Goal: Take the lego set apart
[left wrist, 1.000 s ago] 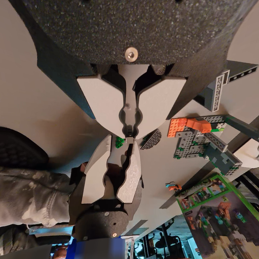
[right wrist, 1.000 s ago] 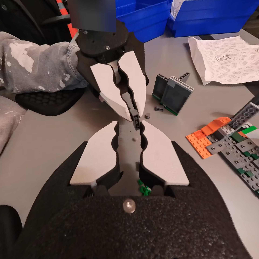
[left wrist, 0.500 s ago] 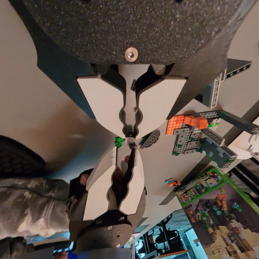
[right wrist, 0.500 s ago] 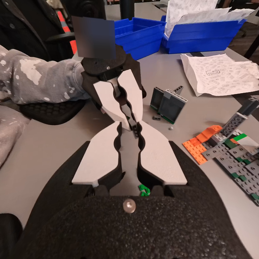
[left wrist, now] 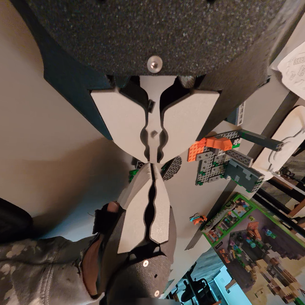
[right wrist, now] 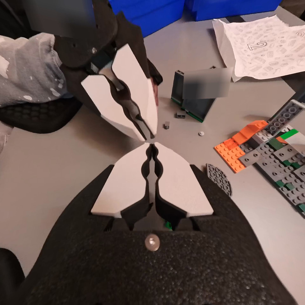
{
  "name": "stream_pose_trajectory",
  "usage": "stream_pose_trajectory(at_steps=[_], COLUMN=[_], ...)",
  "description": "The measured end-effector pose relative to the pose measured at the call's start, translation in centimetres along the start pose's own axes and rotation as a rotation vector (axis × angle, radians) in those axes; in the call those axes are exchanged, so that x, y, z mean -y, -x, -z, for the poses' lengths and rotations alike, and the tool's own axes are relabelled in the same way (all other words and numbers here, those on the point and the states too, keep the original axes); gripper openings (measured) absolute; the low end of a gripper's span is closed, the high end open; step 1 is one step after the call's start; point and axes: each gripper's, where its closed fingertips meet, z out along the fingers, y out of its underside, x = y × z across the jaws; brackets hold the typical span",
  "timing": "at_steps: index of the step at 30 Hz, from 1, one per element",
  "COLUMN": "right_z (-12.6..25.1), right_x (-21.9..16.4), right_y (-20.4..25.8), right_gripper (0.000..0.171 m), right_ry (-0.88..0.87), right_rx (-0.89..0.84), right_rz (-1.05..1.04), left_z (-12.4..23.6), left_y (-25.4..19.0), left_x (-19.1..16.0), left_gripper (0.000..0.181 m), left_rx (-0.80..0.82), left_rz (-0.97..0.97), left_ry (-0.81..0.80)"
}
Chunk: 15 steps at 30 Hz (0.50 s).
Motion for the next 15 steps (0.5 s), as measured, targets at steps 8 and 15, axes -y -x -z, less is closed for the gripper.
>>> stream_pose_trajectory(at_steps=[8,15], right_z=[0.8,1.0], right_x=[0.1,0.4], right_y=[-1.3,-1.9], right_gripper=[0.007,0.014], right_ry=[-0.022,-0.033], right_rx=[-0.057,-0.086], right_rz=[-0.036,-0.046], left_z=[4.3,7.1], left_y=[6.4,9.6], left_x=[0.9,-4.1], left_gripper=[0.017,0.038], left_rx=[0.252,0.304], left_rz=[0.145,0.305], left_ry=[-0.119,0.047])
